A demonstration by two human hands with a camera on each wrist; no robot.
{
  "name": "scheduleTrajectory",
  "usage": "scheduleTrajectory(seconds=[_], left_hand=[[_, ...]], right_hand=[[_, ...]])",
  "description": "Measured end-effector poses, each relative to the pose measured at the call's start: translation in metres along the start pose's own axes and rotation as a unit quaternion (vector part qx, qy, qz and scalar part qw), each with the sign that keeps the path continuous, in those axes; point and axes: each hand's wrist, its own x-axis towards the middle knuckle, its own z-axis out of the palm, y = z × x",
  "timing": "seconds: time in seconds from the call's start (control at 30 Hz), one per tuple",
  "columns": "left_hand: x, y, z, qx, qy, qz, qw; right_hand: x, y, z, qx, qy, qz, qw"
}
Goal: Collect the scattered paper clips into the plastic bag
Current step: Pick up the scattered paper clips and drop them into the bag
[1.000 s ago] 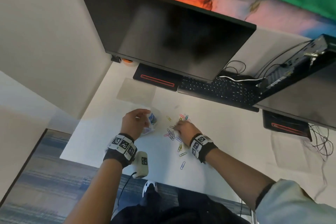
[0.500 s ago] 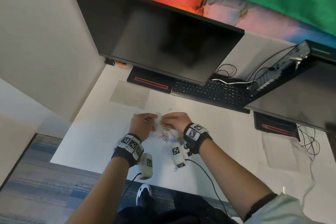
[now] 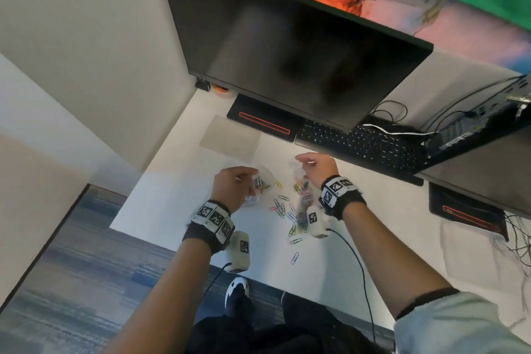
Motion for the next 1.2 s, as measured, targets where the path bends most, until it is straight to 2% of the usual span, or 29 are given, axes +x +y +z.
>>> scheduleTrajectory(seconds=[0.07,0.1,0.27,0.4,0.47,0.6,0.73,0.9,1.0,1.07,1.13,1.2], left_hand=[[-0.001,-0.003,-0.008,-0.015,0.006,-0.006,1.000],[-0.001,-0.004,-0.011,-0.021,0.008,-0.010,1.000],[-0.001,-0.009,-0.022,-0.031,0.013,-0.019,0.999],[0.000,-0.010,-0.022,-0.027,0.007,-0.020,0.999],[0.001,-0.011,-0.020,-0.025,0.001,-0.017,1.000],[-0.001,-0.011,-0.012,-0.020,-0.006,-0.009,1.000],[-0.003,-0.008,-0.004,-0.011,-0.014,-0.008,1.000],[-0.001,-0.005,0.004,-0.004,-0.027,-0.016,1.000],[0.001,-0.002,0.007,0.005,-0.036,-0.022,0.999],[0.002,-0.001,0.010,0.012,-0.041,-0.025,0.999],[0.002,-0.001,0.014,0.016,-0.045,-0.026,0.999],[0.002,0.000,0.016,0.013,-0.048,-0.030,0.998]], right_hand=[[0.014,0.014,0.003,-0.179,-0.071,-0.022,0.981],[0.019,0.019,0.008,-0.231,-0.109,-0.033,0.966],[0.012,0.029,0.040,-0.305,-0.173,-0.085,0.933],[-0.011,0.038,0.051,-0.390,-0.229,-0.185,0.872],[-0.014,0.053,0.043,-0.415,-0.225,-0.189,0.861],[-0.031,0.069,0.026,-0.419,-0.223,-0.158,0.866],[-0.055,0.074,0.033,-0.440,-0.189,-0.181,0.859],[-0.053,0.085,0.044,-0.403,-0.136,-0.181,0.887],[-0.047,0.080,0.036,-0.371,-0.120,-0.132,0.912],[-0.045,0.073,0.026,-0.287,-0.079,-0.048,0.953],[-0.044,0.068,0.014,-0.141,-0.013,0.054,0.988],[-0.048,0.059,0.002,0.050,0.004,0.139,0.989]])
